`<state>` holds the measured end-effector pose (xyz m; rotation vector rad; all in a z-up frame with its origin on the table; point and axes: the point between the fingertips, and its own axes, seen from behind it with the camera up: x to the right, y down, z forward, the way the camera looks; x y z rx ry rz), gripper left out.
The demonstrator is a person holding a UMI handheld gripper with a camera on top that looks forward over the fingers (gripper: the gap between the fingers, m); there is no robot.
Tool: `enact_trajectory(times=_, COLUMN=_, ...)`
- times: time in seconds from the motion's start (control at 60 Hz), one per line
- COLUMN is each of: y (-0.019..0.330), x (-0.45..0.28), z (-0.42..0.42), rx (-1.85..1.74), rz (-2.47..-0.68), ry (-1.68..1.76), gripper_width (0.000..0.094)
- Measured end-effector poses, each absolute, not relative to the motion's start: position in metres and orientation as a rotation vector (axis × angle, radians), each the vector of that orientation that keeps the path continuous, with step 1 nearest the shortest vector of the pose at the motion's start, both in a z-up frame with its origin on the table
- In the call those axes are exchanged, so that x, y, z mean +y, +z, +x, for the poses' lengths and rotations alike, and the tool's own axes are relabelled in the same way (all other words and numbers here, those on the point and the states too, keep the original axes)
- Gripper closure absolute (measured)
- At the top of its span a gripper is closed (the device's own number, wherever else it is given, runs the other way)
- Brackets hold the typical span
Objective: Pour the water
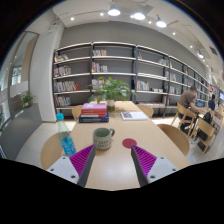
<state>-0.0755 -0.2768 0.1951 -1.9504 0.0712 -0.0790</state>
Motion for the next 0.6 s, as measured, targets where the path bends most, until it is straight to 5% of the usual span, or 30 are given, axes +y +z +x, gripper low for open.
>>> enact_trajectory(times=0.267, y=0.127, x=-0.239, z=-0.229, rx=-0.108, rz=-2.002, ry=0.066, gripper_width=0.0199)
enact_trajectory(times=0.6, y=0.123, x=-0.129, z=-0.272, rx=-0.111, rz=-1.933, ry=0.059, gripper_width=0.0202)
